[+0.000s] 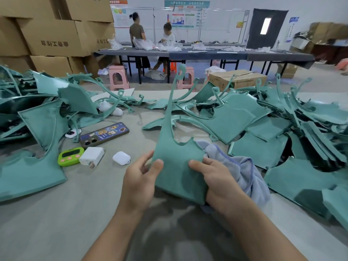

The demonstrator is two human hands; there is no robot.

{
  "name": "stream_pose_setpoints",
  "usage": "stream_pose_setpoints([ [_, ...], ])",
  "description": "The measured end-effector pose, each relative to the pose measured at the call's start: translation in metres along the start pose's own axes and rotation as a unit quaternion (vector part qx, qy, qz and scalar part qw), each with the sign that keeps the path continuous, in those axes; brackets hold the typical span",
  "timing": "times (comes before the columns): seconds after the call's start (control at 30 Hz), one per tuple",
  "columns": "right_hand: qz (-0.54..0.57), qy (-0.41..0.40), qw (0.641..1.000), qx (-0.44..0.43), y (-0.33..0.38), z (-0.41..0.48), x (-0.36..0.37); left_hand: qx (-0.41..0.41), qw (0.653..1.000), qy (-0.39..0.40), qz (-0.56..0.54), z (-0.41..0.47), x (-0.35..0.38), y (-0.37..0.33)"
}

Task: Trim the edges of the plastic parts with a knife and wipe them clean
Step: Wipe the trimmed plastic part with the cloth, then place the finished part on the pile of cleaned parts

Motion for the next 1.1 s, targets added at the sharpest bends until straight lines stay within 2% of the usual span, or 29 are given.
stream_pose_setpoints([
  [0.1, -0.074, -0.017, 0.997, -0.015, -0.001, -0.005, 0.004, -0.055, 0.996, -0.024, -0.059, -0.005, 0.004, -0.002],
  [0.2, -0.096, -0.044, 0.994, -0.01, 0.003, -0.016, 0.006, -0.093, 0.99, -0.02, -0.105, -0.015, 0.007, -0.012],
  [0.33, -0.105, -0.04, 0.994, 0.013, 0.012, -0.042, 0.008, -0.146, 0.975, -0.021, -0.165, -0.027, 0.01, -0.024],
  [0.5, -0.098, -0.056, 0.994, -0.009, 0.042, -0.086, -0.004, -0.145, 0.973, -0.023, -0.181, -0.048, 0.028, -0.054],
  [0.63, -0.029, -0.078, 0.994, -0.073, 0.06, -0.141, -0.049, -0.121, 0.98, 0.058, -0.145, -0.083, 0.065, -0.074],
  [0.73, 0.013, -0.098, 0.987, -0.123, 0.059, -0.191, -0.099, -0.069, 0.969, 0.191, -0.142, -0.124, 0.102, -0.09],
  [0.93, 0.089, -0.228, 0.958, -0.15, 0.026, -0.312, -0.203, -0.069, 0.893, 0.43, -0.113, -0.234, 0.186, -0.087],
  [1.1, 0.175, -0.388, 0.902, -0.078, -0.035, -0.408, -0.276, -0.123, 0.815, 0.565, -0.047, -0.334, 0.247, -0.057],
])
Point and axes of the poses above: each hand's wrist, its own z-axis towards the middle knuckle, its own x-axis out of the palm, y = z × x, the point moved 2 cm from there along z, towards the middle knuckle, and after that the axes turned 9 degrees about z, right-handed, at the moved point
